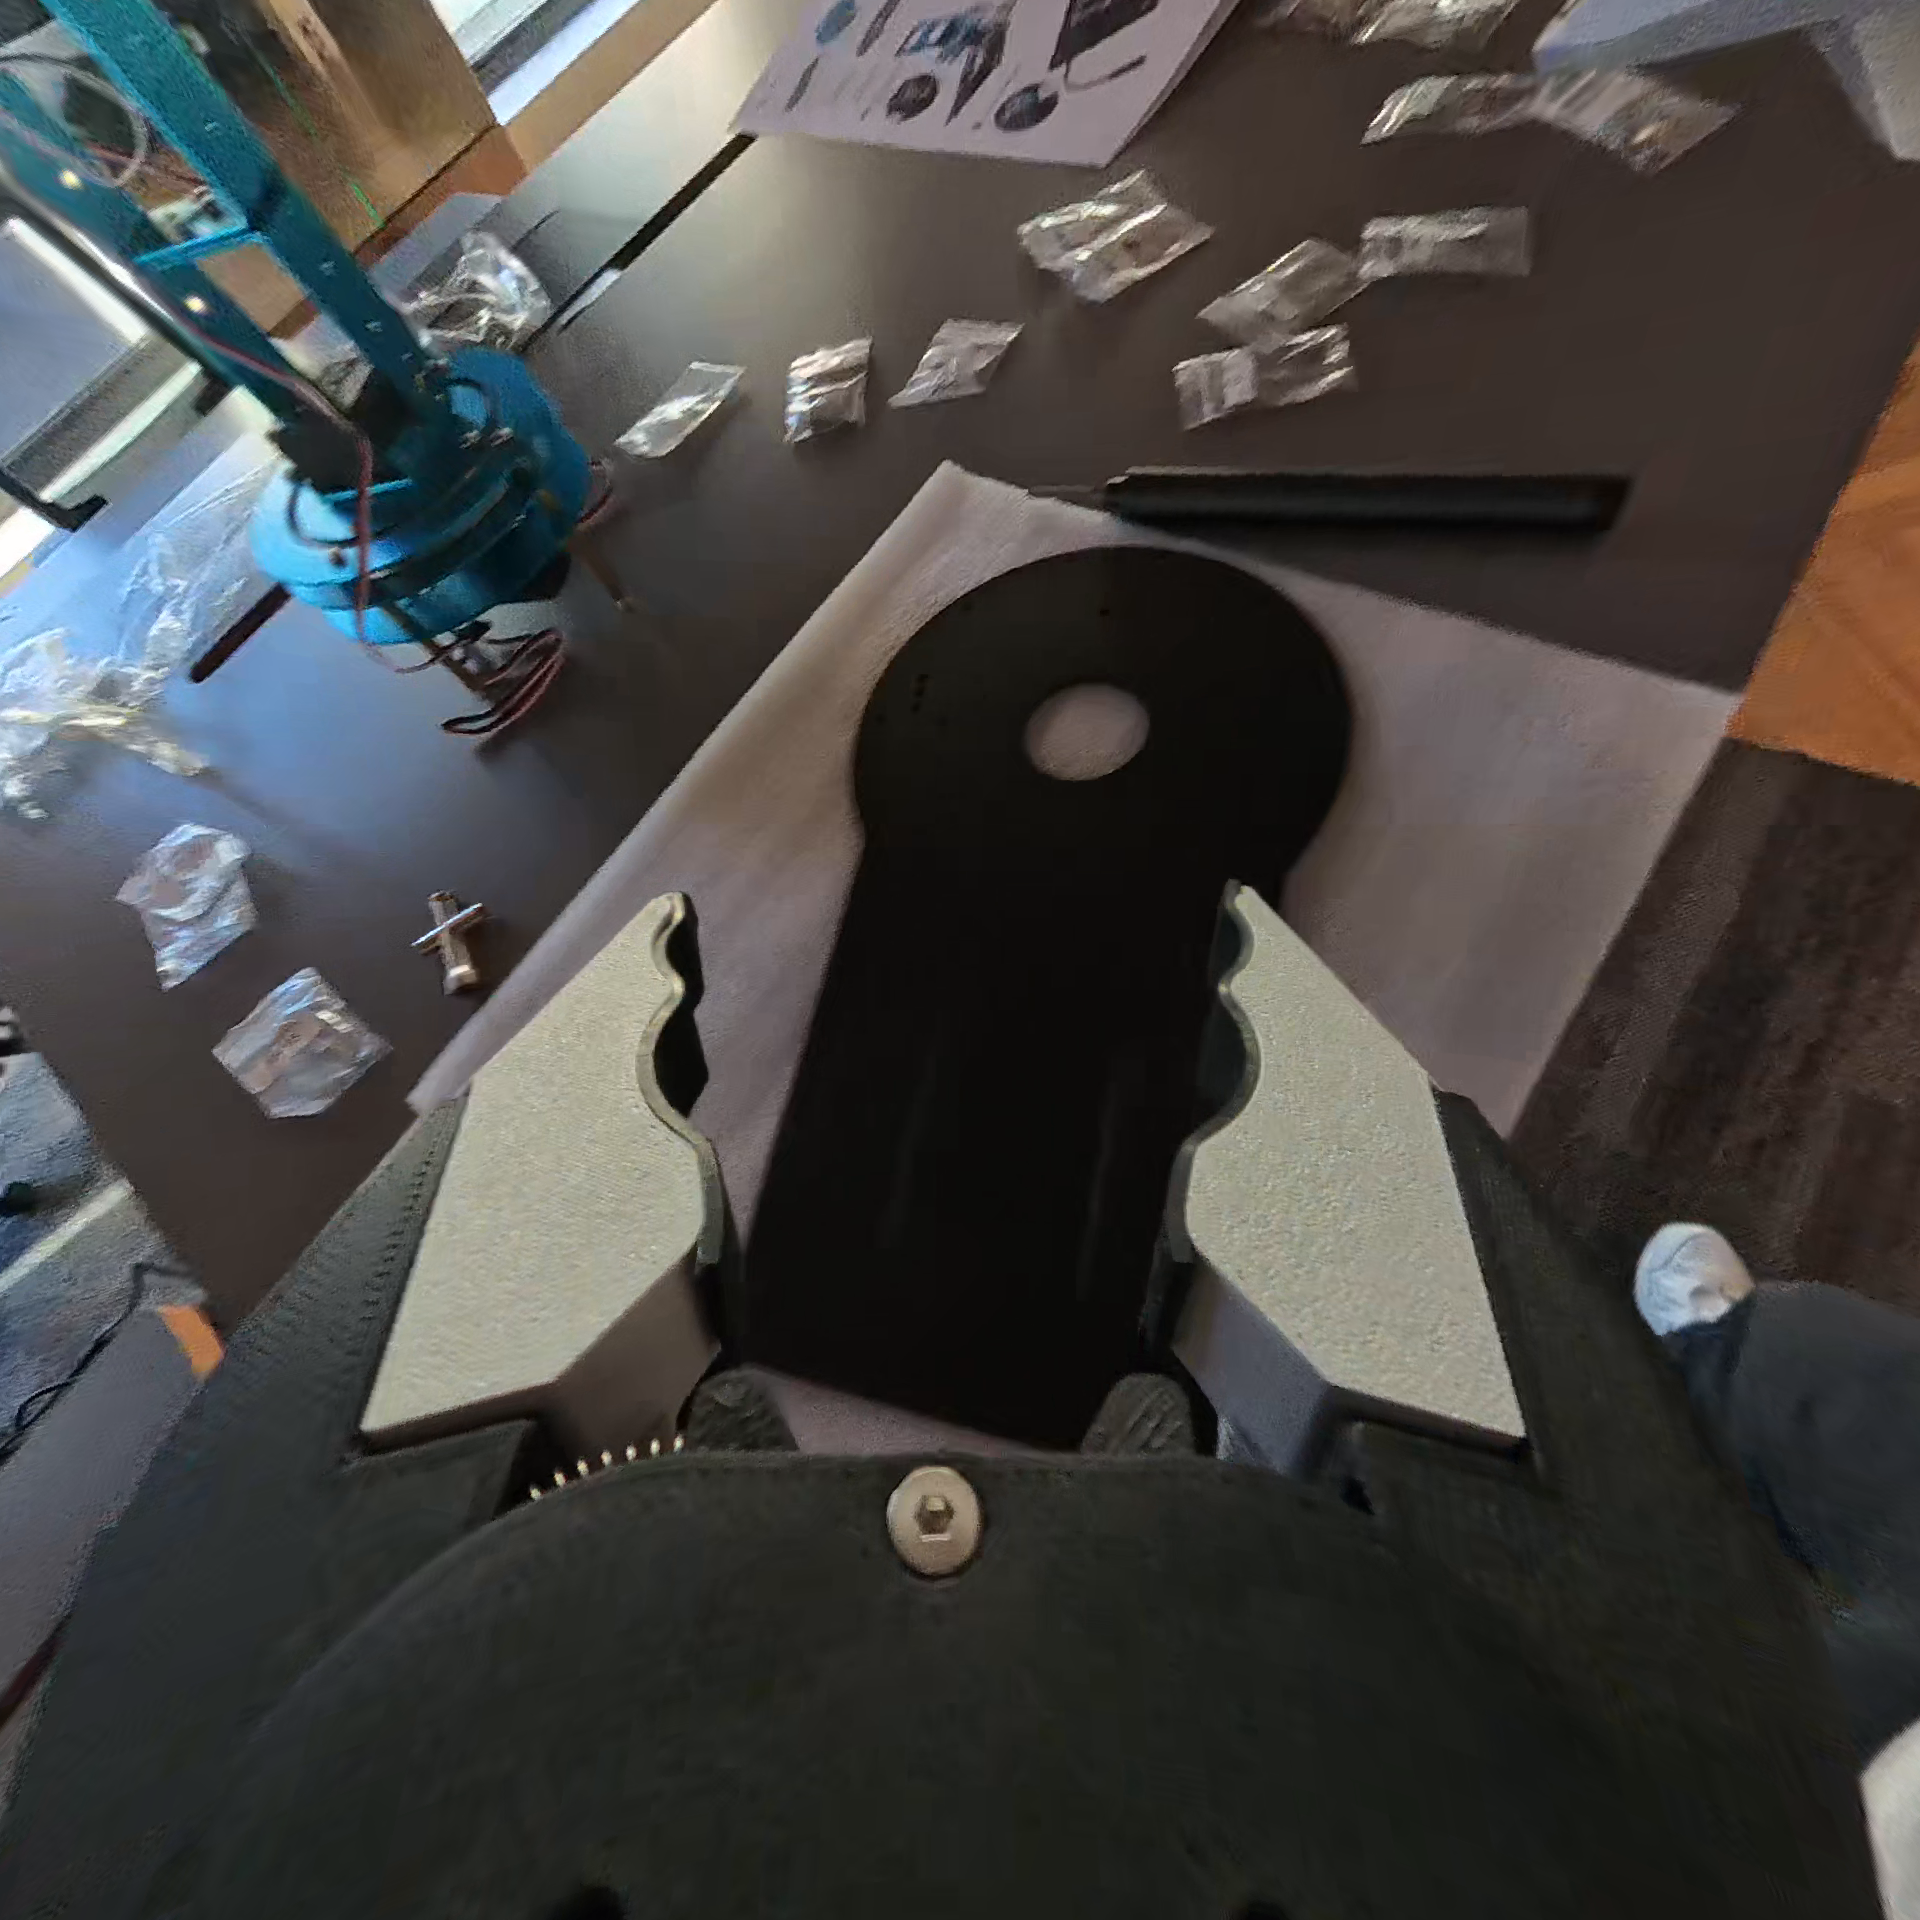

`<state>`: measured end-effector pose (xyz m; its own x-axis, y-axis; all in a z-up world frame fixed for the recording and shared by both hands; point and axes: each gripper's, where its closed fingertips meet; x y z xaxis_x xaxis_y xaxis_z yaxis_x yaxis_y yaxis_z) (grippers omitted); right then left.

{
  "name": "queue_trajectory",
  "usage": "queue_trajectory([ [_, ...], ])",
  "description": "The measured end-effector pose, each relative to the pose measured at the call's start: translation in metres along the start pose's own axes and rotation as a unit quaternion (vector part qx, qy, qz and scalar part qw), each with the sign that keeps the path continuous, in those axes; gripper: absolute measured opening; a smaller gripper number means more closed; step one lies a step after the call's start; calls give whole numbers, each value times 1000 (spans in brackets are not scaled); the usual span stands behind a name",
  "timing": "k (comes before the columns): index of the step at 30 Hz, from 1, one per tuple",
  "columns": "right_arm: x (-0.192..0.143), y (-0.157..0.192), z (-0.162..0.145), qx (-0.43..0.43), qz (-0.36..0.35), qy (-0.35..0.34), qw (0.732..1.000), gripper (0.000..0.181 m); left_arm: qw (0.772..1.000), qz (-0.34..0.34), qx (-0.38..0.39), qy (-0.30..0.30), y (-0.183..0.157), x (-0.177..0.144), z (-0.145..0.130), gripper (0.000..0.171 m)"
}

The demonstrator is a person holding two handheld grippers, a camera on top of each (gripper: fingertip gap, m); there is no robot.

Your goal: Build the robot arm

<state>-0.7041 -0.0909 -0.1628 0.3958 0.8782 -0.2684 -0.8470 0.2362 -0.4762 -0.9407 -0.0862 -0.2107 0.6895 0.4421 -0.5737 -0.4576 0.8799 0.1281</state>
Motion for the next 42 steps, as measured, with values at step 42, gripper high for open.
queue_trajectory([
  [42,226,-383,-193,55,36,30,997,86,988,121,71,63,-153,387,292,95],
])
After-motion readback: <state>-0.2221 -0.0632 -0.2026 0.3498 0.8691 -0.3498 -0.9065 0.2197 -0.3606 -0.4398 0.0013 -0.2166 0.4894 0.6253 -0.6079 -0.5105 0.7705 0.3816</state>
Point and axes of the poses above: each gripper's, where its closed fingertips meet, x out along the fingers, z out of its top, y = z × x across the jaws, and after that the axes turned 11 degrees about -z, right-handed
